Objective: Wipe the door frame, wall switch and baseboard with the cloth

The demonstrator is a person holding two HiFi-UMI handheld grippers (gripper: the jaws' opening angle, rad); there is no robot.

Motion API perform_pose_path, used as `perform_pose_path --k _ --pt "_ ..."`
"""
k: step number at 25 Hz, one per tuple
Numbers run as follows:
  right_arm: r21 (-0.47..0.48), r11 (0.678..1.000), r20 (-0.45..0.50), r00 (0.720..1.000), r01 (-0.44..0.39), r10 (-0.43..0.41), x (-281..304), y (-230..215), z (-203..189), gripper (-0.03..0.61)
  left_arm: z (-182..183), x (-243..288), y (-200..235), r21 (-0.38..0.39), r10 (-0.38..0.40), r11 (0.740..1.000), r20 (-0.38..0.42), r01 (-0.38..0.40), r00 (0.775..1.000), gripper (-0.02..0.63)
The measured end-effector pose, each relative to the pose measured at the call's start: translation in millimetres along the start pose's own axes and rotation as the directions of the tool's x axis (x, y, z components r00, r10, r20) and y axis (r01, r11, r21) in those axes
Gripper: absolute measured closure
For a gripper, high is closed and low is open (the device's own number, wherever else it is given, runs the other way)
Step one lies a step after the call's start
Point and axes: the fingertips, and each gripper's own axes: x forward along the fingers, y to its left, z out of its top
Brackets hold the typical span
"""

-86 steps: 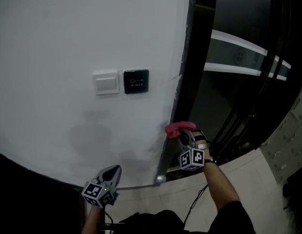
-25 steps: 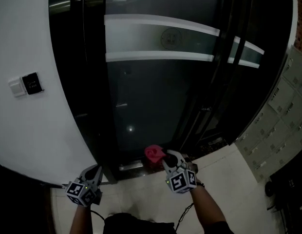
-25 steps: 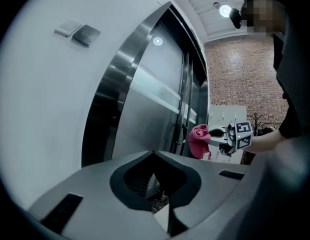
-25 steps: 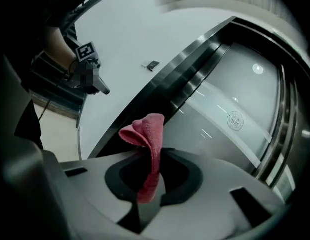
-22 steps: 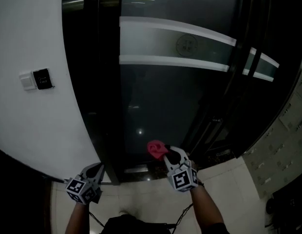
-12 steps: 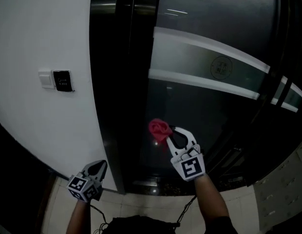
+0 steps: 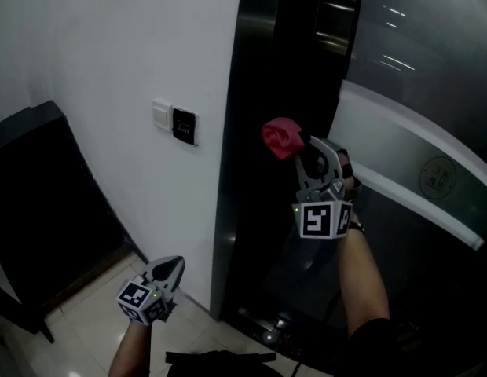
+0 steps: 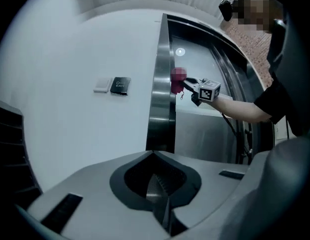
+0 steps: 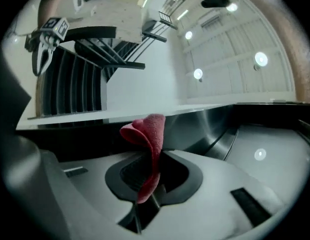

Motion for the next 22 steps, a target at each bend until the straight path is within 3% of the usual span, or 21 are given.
perform_pose_path --k 2,4,10,15,22 --pt "0.012 1.000 0.048 0.999 0.016 -0.017 14 -8 2 0.528 -2 -11 -8 0.010 0.054 0.998 0.005 -0.054 0.999 0.623" --pt "0.090 0.996 0.101 0.995 0.002 -0.011 21 -1 5 0.529 -11 -26 -14 -0.001 0.114 0.993 0.004 -0.114 0.993 0.623" --pt "0.196 0.966 0.228 0.966 -0.167 0.121 16 61 3 0.528 -39 -53 -26 -0.026 0.238 0.971 -0.044 -0.239 0.970 0.623" --pt "0.218 0.940 0.262 0.944 -0.260 0.201 7 80 4 0.528 -37 -46 -13 -0.015 0.224 0.974 -0.048 -0.224 0.974 0.623" --pt "0.208 0.930 0.221 0.941 -0.303 0.257 -7 108 -1 0.528 -21 -30 11 0.027 0.167 0.986 -0.039 -0.166 0.985 0.623"
